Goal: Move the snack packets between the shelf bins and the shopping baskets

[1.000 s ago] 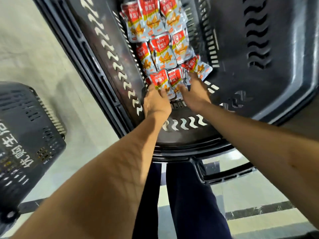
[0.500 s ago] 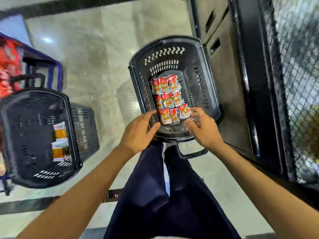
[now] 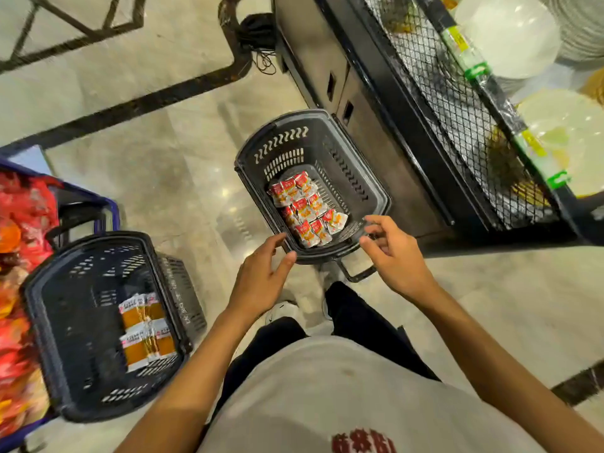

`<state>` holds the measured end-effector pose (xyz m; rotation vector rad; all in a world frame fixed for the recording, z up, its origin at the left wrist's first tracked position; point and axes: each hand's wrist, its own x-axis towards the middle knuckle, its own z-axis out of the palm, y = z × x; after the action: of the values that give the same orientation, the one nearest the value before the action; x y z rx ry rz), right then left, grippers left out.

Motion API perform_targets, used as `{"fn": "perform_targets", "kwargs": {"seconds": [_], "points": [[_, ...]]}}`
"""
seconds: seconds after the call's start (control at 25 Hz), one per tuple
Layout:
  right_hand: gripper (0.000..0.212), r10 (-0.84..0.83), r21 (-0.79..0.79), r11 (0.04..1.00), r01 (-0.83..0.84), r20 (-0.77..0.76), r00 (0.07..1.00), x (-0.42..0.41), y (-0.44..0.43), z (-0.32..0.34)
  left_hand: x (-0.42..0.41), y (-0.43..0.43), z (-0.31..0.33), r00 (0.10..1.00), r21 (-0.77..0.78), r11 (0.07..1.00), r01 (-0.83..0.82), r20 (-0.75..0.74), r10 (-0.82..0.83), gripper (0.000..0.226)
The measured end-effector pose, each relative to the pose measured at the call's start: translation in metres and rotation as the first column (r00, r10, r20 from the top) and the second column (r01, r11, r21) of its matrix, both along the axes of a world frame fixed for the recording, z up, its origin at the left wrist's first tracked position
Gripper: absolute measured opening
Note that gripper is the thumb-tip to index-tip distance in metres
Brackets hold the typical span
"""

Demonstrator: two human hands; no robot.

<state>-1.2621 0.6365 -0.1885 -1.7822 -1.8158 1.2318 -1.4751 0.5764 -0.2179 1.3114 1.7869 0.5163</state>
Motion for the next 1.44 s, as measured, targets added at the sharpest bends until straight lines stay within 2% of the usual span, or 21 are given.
{"fn": "perform_targets", "kwargs": {"seconds": [0.08, 0.16, 0.32, 0.48, 0.64, 0.76, 0.88, 1.08, 1.24, 1.44], "points": [[0.033, -0.183, -0.023, 0.983, 0.182, -0.05, 0.982, -0.007, -0.041, 0.009, -0.004, -0.006, 0.008, 0.988, 0.027, 0.988, 0.15, 0.017, -0.151, 0.046], [0.035, -0.296, -0.018, 0.955, 0.296, -0.051, 0.954, -0.008, -0.078, 0.016, -0.002, -0.006, 0.017, 0.955, 0.084, 0.953, 0.29, 0.039, -0.294, 0.045], [0.038, -0.554, -0.024, 0.832, 0.554, 0.008, 0.833, 0.01, -0.166, 0.028, 0.03, -0.007, 0.032, 0.798, 0.139, 0.8, 0.584, 0.081, -0.597, 0.046], [0.036, -0.791, -0.018, 0.612, 0.791, 0.016, 0.612, 0.024, -0.24, 0.034, 0.097, -0.019, 0.043, 0.568, 0.207, 0.574, 0.792, 0.095, -0.818, 0.047], [0.036, -0.958, 0.0, 0.286, 0.958, 0.008, 0.286, 0.035, -0.321, 0.04, 0.18, -0.062, 0.054, 0.249, 0.23, 0.254, 0.939, 0.053, -0.967, 0.044], [0.04, -1.0, -0.022, 0.028, 0.999, 0.0, 0.028, 0.042, -0.387, 0.037, 0.24, -0.113, 0.061, 0.02, 0.248, 0.027, 0.968, 0.028, -0.999, 0.045], [0.04, -0.993, -0.043, -0.117, 0.992, -0.01, -0.117, 0.056, -0.44, 0.033, 0.287, -0.166, 0.061, -0.107, 0.239, -0.097, 0.966, 0.032, -0.994, 0.045], [0.038, -0.965, -0.04, -0.257, 0.965, -0.031, -0.259, 0.108, -0.524, 0.031, 0.347, -0.254, 0.054, -0.214, 0.188, -0.2, 0.962, 0.058, -0.975, 0.046], [0.036, -0.948, -0.032, -0.313, 0.949, -0.043, -0.315, 0.156, -0.57, 0.033, 0.382, -0.291, 0.047, -0.202, 0.137, -0.189, 0.972, 0.093, -0.975, 0.043], [0.037, -0.907, -0.048, -0.414, 0.909, -0.069, -0.416, 0.243, -0.611, 0.026, 0.465, -0.324, 0.035, -0.236, 0.087, -0.227, 0.97, 0.107, -0.966, 0.04]]}}
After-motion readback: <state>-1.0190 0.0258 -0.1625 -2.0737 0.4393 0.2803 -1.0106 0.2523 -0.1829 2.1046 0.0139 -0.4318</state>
